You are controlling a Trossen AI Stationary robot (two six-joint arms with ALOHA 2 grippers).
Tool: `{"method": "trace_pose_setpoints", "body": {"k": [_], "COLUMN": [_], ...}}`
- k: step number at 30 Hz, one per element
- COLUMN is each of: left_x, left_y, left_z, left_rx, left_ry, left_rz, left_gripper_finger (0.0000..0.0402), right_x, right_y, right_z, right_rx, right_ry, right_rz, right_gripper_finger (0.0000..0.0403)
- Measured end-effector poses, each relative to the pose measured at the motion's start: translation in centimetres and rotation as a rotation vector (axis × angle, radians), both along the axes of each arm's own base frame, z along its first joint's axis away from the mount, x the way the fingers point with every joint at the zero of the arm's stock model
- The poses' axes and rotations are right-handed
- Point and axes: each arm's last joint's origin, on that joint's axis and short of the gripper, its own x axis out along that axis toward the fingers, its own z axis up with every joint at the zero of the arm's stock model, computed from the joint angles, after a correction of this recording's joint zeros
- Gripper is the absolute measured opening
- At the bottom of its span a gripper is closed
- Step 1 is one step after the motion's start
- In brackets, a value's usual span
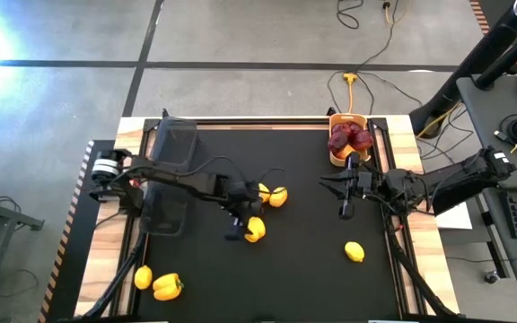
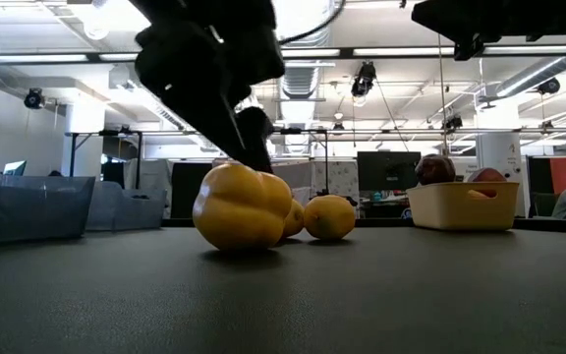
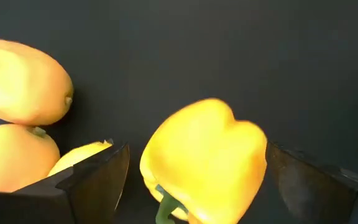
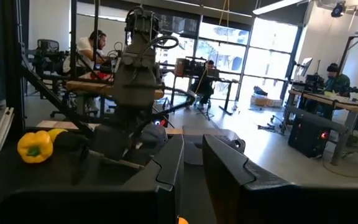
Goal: Sort produce into baskets
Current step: Put the bell pepper into the bottom black bin
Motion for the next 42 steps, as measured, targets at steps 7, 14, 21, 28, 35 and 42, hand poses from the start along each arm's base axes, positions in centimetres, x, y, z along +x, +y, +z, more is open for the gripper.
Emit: {"method": "trace_pose_setpoints", "body": {"k": [7, 14, 21, 28, 35, 42], "left_x": [1.7, 3.4, 3.6, 3.5, 3.9, 4.8], "left_y": [-0.6, -2.5, -3.3, -3.2, -3.2, -3.1], "left_z": [-0.6, -1.6, -1.8, -1.9, -1.4, -0.4], "left_rx": [0.054, 0.078, 0.076, 0.058, 0.081, 0.101], "left_ry": [0.204, 0.227, 0.244, 0.257, 0.22, 0.181], "left_rz": [-0.084, -0.142, -0.121, -0.09, -0.133, -0.085], "left_gripper_finger": [0.0359, 0.0359, 0.0359, 0.036, 0.036, 0.0358], "right_x": [0.0, 0.0, 0.0, 0.0, 0.0, 0.0], "right_y": [0.0, 0.0, 0.0, 0.0, 0.0, 0.0], "right_z": [0.0, 0.0, 0.0, 0.0, 0.0, 0.0], "right_rx": [-0.012, -0.024, -0.024, -0.024, -0.024, -0.024], "right_ry": [0.003, 0.005, 0.006, 0.006, 0.006, 0.007], "right_rz": [-0.001, -0.003, -0.003, -0.003, -0.003, -0.003], "right_gripper_finger": [0.0052, 0.0052, 0.0052, 0.0052, 0.0052, 0.0052]}}
